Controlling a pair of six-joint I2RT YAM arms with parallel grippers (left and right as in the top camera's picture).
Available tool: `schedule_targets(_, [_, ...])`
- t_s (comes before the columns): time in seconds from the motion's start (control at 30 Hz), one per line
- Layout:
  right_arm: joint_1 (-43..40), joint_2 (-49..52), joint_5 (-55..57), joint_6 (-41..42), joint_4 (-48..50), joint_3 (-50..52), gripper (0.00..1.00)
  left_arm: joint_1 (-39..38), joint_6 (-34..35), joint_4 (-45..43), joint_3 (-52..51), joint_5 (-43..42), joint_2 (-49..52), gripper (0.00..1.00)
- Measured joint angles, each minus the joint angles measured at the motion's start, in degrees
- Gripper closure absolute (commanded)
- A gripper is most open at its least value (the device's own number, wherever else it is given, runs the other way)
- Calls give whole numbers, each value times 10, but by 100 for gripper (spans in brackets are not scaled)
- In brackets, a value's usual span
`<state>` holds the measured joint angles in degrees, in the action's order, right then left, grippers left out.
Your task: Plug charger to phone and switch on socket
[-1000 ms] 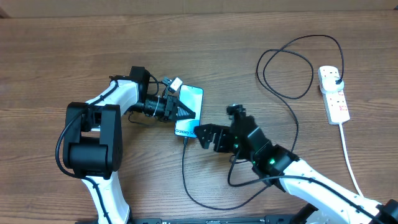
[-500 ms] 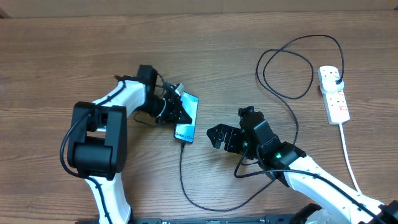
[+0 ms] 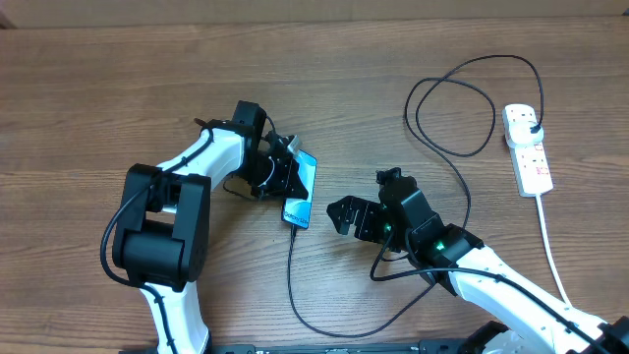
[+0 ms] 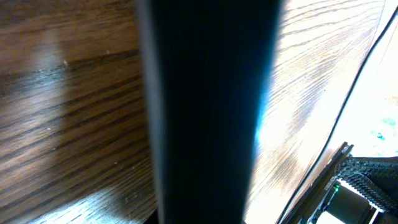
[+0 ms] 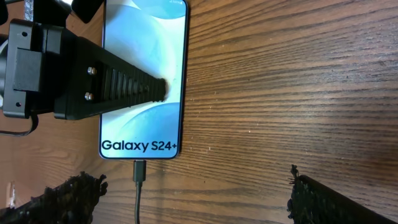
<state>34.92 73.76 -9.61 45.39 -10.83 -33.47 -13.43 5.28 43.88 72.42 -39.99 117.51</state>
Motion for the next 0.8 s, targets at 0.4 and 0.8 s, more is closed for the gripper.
schedule_targets(0.4, [0,0,1,0,-3,0,0,-1,8,0,0,12,-2,86])
schedule_targets(0.8, [0,0,2,0,-3,0,0,-5,12,0,0,54,-4,74])
